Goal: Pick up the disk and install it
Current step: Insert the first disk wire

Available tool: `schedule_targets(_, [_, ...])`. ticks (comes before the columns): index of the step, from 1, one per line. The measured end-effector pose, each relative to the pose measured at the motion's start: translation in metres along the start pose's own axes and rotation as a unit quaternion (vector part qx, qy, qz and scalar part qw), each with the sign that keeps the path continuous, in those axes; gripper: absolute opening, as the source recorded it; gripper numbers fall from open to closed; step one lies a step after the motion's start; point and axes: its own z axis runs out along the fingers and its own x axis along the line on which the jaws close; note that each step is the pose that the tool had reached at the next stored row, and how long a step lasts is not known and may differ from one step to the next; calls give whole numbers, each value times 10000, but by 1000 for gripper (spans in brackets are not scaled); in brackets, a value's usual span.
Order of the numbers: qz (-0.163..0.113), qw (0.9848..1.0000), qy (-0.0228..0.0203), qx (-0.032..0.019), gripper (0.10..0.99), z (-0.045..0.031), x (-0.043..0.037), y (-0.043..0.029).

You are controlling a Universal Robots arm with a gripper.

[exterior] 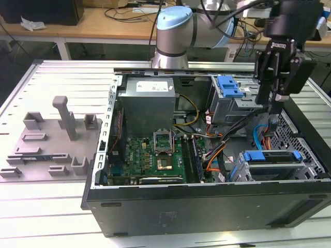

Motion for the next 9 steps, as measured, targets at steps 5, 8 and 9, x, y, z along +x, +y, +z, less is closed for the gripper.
schedule_targets(5, [-197,9998,16,80,545,24,-24,-36])
schedule_targets(8, [-208,9997,80,108,545,22,-63,-35])
schedule_targets(9, [-178,9997,88,112,545,24,-64,-35])
